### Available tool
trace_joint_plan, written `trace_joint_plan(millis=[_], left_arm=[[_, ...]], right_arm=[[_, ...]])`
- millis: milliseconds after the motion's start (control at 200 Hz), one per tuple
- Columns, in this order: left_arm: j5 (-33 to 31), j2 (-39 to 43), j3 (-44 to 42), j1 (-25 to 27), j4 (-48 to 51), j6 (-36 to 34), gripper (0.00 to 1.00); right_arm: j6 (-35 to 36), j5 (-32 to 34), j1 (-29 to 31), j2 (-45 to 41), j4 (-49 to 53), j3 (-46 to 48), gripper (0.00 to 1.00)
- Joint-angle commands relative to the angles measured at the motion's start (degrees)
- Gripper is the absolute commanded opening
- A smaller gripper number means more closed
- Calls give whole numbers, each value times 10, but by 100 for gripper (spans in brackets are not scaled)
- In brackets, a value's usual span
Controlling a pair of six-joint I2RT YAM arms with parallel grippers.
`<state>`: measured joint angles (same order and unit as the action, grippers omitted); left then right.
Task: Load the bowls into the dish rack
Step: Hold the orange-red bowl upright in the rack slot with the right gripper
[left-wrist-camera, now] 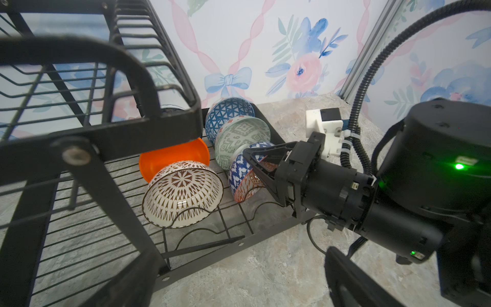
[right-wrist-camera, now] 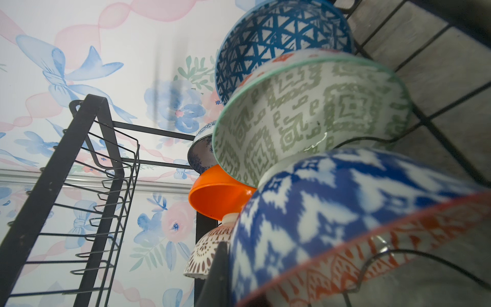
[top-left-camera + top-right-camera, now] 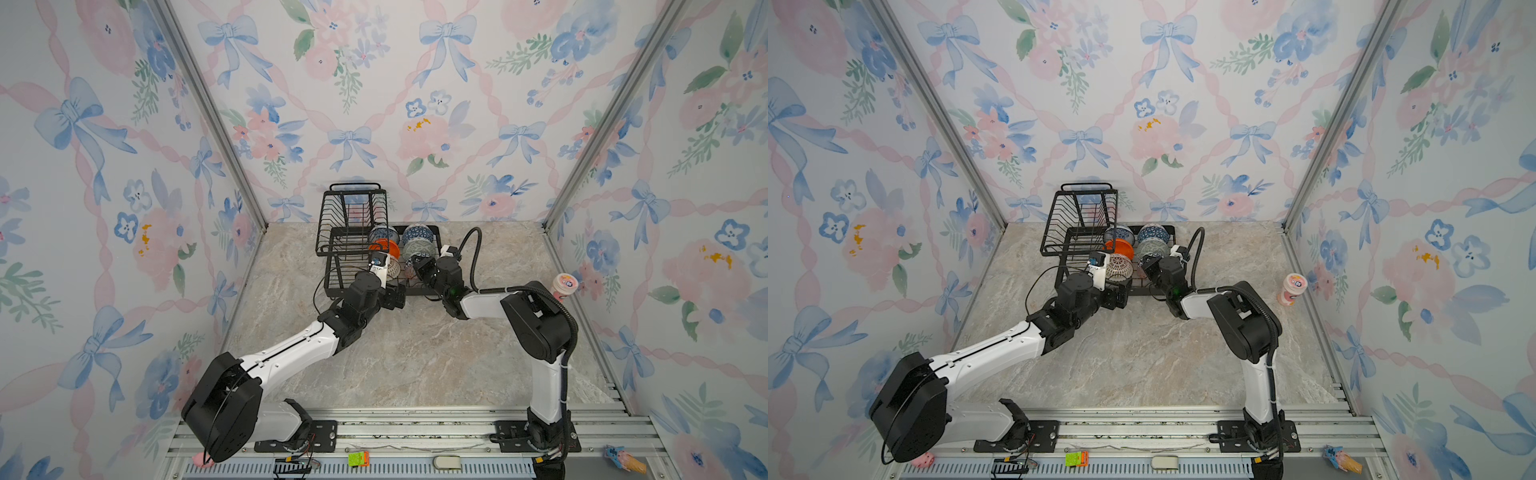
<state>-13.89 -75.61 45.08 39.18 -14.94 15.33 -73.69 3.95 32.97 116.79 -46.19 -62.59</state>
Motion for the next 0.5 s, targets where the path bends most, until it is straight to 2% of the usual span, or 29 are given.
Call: trace_joint_plan(millis=[0, 135, 495], left_arm=[[-6, -6, 4, -5, 0, 9, 98], [-5, -6, 4, -5, 1, 10, 98], [-5, -5, 3, -5, 2, 11, 98]], right_arm=[[-7, 17, 10, -23, 41, 9, 1], [-7, 29, 13, -34, 79, 7, 12], [-8, 31, 15, -44, 118, -2, 23]])
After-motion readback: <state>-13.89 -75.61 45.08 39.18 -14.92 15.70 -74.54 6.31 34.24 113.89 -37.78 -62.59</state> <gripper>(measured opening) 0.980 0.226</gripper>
